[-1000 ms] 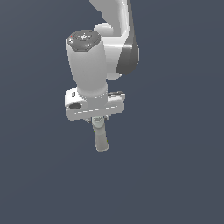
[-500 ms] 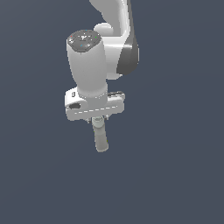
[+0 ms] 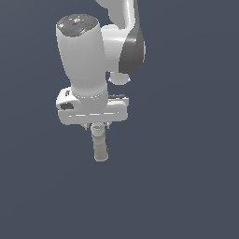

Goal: Pick up the object and move it to a goal position.

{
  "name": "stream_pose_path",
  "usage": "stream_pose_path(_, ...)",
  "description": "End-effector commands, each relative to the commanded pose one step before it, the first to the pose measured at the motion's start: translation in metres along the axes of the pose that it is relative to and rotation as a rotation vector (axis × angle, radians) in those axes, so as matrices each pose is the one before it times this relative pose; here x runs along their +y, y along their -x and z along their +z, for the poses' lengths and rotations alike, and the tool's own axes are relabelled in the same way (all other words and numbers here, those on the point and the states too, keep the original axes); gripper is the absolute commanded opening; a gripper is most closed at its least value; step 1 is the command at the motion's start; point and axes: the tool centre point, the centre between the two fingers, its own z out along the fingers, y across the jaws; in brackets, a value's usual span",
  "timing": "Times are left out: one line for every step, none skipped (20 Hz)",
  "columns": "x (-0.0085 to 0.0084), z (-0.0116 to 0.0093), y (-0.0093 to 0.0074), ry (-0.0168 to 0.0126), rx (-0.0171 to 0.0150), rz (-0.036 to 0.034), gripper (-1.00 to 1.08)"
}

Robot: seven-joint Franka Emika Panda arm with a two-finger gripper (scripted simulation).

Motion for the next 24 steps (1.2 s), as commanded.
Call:
stream_pose_path(0.01391, -0.02737, -0.01095, 0.01891, 0.04370, 0.04967, -1.00)
stream_pose_path(0.00609, -0.00904, -0.00418, 0.00770, 0.01390, 0.02345, -1.00)
stream_pose_path(0.00655, -0.00971, -0.00447, 0.00828, 0.01492, 0.02517, -1.00)
stream_pose_path(0.00701, -0.01037, -0.00476, 0.00886, 0.01593, 0.02689, -1.00)
stream_pose_path(0.00746, -0.01103, -0.00504, 0.00944, 0.01692, 0.02858, -1.00)
stream_pose_path(0.00791, -0.01168, -0.00532, 0.01002, 0.01790, 0.03026, -1.00)
stream_pose_path(0.00819, -0.01207, -0.00548, 0.01038, 0.01849, 0.03128, -1.00)
stream_pose_path(0.00792, -0.01165, -0.00529, 0.01005, 0.01784, 0.03021, -1.00)
stream_pose_path(0.00761, -0.01116, -0.00506, 0.00968, 0.01708, 0.02896, -1.00)
stream_pose_path(0.00727, -0.01065, -0.00483, 0.00928, 0.01628, 0.02764, -1.00)
stream_pose_path(0.00689, -0.01008, -0.00457, 0.00881, 0.01540, 0.02617, -1.00)
stream_pose_path(0.00648, -0.00945, -0.00430, 0.00827, 0.01445, 0.02456, -1.00)
stream_pose_path(0.00605, -0.00880, -0.00401, 0.00772, 0.01346, 0.02290, -1.00)
stream_pose_path(0.00564, -0.00818, -0.00372, 0.00724, 0.01249, 0.02129, -1.00)
stream_pose_path(0.00520, -0.00755, -0.00340, 0.00675, 0.01147, 0.01960, -1.00)
stream_pose_path(0.00474, -0.00688, -0.00308, 0.00622, 0.01041, 0.01783, -1.00)
stream_pose_path(0.00433, -0.00626, -0.00279, 0.00570, 0.00945, 0.01620, -1.00)
stream_pose_path(0.00389, -0.00562, -0.00251, 0.00513, 0.00849, 0.01456, -1.00)
stream_pose_path(0.00345, -0.00498, -0.00223, 0.00455, 0.00752, 0.01291, -1.00)
stream_pose_path(0.00301, -0.00433, -0.00194, 0.00396, 0.00654, 0.01124, -1.00)
stream_pose_path(0.00256, -0.00368, -0.00165, 0.00338, 0.00556, 0.00955, -1.00)
stream_pose_path(0.00210, -0.00302, -0.00136, 0.00280, 0.00456, 0.00784, -1.00)
stream_pose_path(0.00166, -0.00239, -0.00106, 0.00223, 0.00358, 0.00617, -1.00)
stream_pose_path(0.00119, -0.00173, -0.00075, 0.00165, 0.00257, 0.00444, -1.00)
